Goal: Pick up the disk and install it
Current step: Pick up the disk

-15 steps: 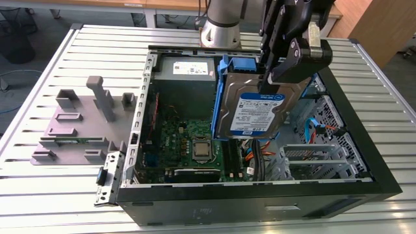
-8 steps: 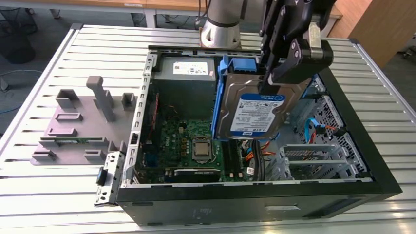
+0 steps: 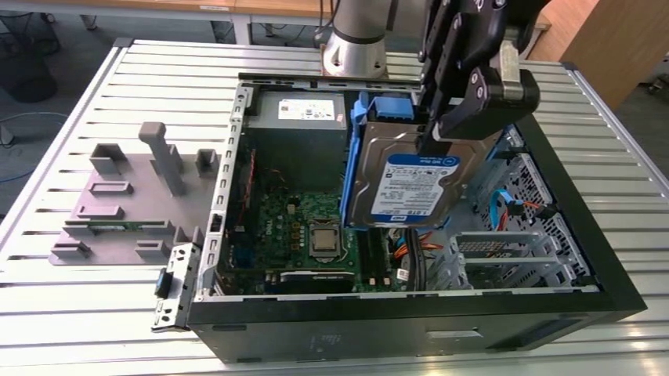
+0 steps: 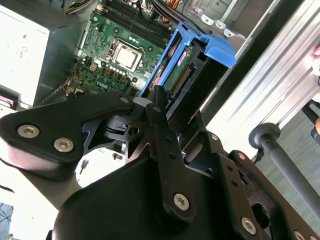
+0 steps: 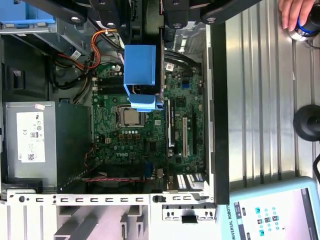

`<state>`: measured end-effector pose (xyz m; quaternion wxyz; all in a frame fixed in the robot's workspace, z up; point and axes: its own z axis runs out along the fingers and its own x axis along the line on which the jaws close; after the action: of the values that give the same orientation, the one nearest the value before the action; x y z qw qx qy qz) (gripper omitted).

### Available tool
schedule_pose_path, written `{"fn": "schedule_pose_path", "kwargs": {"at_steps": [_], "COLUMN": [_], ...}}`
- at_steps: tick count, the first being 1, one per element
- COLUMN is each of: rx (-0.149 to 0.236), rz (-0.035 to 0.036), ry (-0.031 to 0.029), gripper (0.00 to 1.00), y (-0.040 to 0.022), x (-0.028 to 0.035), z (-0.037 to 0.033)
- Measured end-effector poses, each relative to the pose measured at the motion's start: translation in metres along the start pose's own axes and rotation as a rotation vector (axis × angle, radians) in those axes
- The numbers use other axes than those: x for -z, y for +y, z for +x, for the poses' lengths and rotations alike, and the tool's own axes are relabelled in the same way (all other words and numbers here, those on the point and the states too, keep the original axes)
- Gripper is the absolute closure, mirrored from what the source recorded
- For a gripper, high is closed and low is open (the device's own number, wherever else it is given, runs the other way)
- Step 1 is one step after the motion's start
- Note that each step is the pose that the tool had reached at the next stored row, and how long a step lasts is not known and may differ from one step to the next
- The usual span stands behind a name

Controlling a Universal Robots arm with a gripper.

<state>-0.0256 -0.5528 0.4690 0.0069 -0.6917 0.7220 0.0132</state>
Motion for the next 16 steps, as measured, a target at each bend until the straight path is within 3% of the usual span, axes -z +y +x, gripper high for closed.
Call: {"fn": "schedule_pose_path", "kwargs": {"at_steps": [16], "rx": [0.0], "rz": [0.0], "ry": [0.0], "gripper": [0.65], "y": [-0.0012], "x": [0.0002], "z": [0.0138]}}
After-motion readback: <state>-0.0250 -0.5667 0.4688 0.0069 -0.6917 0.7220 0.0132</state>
